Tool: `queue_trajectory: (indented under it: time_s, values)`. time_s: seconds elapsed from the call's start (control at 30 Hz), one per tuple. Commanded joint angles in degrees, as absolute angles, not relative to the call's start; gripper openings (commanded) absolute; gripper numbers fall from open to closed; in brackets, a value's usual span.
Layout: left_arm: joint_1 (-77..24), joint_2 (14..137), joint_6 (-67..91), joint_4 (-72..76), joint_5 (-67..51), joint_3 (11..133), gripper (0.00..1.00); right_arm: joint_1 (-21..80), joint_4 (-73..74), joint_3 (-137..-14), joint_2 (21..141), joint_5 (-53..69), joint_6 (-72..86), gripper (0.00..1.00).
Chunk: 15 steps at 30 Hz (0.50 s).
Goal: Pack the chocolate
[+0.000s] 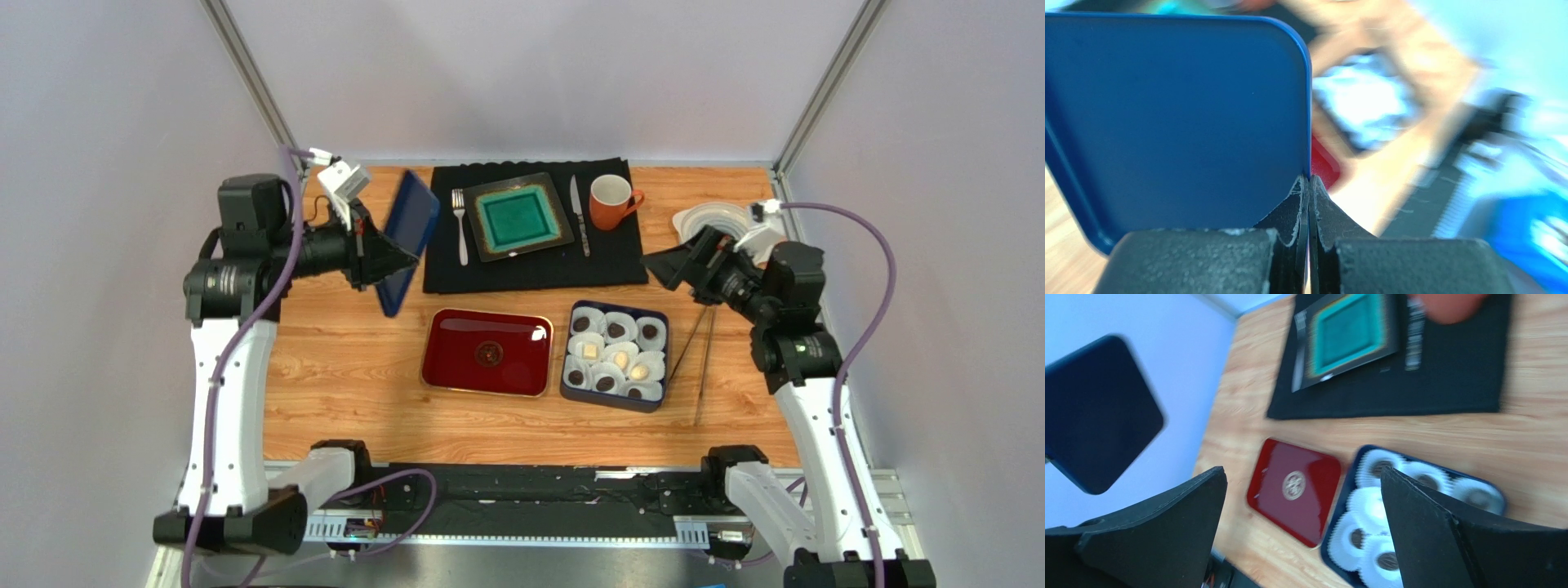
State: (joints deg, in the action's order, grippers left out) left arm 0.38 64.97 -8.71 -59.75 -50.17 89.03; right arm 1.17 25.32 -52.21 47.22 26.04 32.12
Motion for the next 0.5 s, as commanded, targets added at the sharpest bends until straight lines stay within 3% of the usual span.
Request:
queue_trajectory:
  time_s: [0.0, 0.03, 0.07, 0.1, 0.13, 0.27, 0.47]
  values:
    - [0.18, 52.88, 29.45, -26.87, -85.05, 70.95, 0.0, 10.95, 0.49, -47.12, 48.24, 36.55, 37.61, 1.0]
    - [0.18, 50.47, 47.63, -6.36, -86.21, 64.49, 0.0, 12.64, -2.95, -46.24, 48.69, 36.82, 38.23, 1.0]
    - [0.26, 49.14, 63.73, 35.0, -83.96, 59.38, 0.0, 15.53, -5.34, -45.53, 49.04, 37.0, 39.71, 1.0]
    - [0.26, 48.87, 81.04, 46.99, -82.28, 56.11, 0.0, 16.86, -12.24, -44.57, 49.74, 37.87, 41.29, 1.0]
    - [0.18, 49.04, 84.86, 53.72, -78.96, 56.51, 0.0, 17.83, -15.78, -42.91, 51.14, 38.14, 42.79, 1.0]
    - [-1.58, 51.85, 95.77, 64.05, -69.98, 61.6, 0.0, 22.23, -33.8, -40.09, 55.72, 41.13, 52.71, 1.0]
    - [-1.58, 54.05, 101.16, 63.54, -63.11, 70.65, 0.0, 24.69, -59.03, -38.58, 63.26, 41.05, 64.67, 1.0]
